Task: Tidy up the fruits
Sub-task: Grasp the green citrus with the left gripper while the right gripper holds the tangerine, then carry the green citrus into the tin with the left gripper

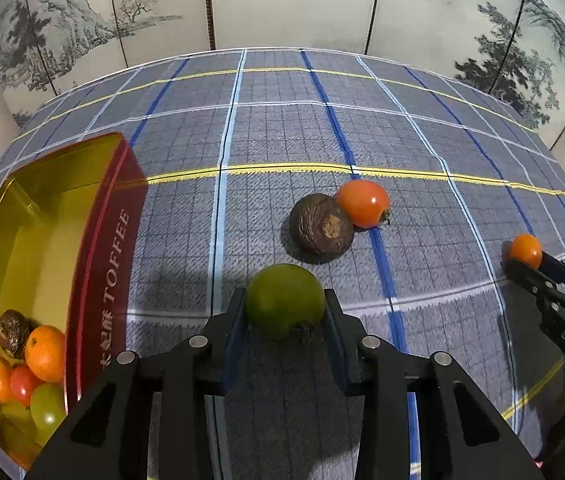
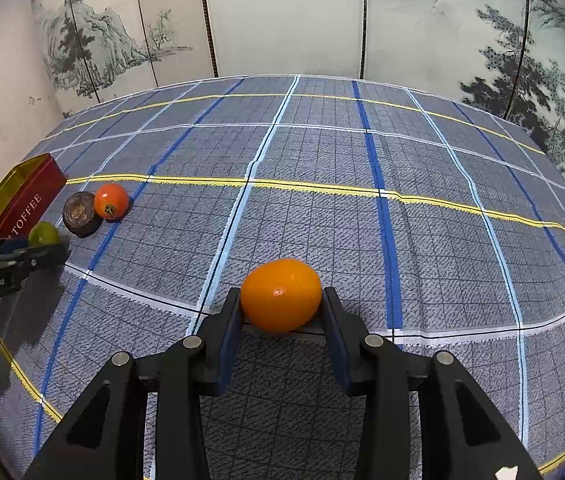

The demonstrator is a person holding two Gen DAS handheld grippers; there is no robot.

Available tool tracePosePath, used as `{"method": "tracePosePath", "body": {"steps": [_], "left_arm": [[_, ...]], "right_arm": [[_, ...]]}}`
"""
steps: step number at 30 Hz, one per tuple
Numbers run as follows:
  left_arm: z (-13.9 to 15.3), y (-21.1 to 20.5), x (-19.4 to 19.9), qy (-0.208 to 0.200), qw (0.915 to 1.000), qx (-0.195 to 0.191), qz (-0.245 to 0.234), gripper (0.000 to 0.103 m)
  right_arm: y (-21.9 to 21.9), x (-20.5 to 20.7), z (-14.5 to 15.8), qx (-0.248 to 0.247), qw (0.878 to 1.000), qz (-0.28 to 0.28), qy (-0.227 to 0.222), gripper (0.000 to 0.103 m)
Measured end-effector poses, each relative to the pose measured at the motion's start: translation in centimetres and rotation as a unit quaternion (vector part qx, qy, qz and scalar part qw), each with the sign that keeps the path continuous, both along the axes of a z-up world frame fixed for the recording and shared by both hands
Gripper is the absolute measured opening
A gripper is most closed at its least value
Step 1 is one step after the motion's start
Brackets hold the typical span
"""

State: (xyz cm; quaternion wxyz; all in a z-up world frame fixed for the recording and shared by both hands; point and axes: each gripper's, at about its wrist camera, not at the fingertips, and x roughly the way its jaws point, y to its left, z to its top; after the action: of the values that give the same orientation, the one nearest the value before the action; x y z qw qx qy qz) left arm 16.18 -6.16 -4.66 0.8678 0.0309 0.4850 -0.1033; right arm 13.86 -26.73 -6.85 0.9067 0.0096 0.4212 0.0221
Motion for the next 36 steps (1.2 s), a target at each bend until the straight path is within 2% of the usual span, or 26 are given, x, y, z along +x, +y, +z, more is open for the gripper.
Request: {"method": "tracePosePath", "body": {"steps": [13,22,30,36], "left_arm": [[2.1,1.3,-2.5,-0.013,0.9999,0.008,0.002,0.037],[4.4,2.9,-4.4,-0.046,0.9989,0.007,0.007,0.037],[6.1,6.0,-5.0,-0.062,0.9973,-0.009,0.039,0.037],[6.4,9.3,-5.1,-0.066,0.995,-0.007,0.075,0.037]], "right_arm": [[0.0,0.0,0.0,0.0,1.0,0.0,0.0,0.037],[0.0,0.0,0.0,0.0,1.0,0.0,0.0,0.037],[0.0,0.0,0.0,0.0,1.0,0.0,0.0,0.037],[0.1,0.0,0.0,0.0,1.0,0.0,0.0,0.037]]}}
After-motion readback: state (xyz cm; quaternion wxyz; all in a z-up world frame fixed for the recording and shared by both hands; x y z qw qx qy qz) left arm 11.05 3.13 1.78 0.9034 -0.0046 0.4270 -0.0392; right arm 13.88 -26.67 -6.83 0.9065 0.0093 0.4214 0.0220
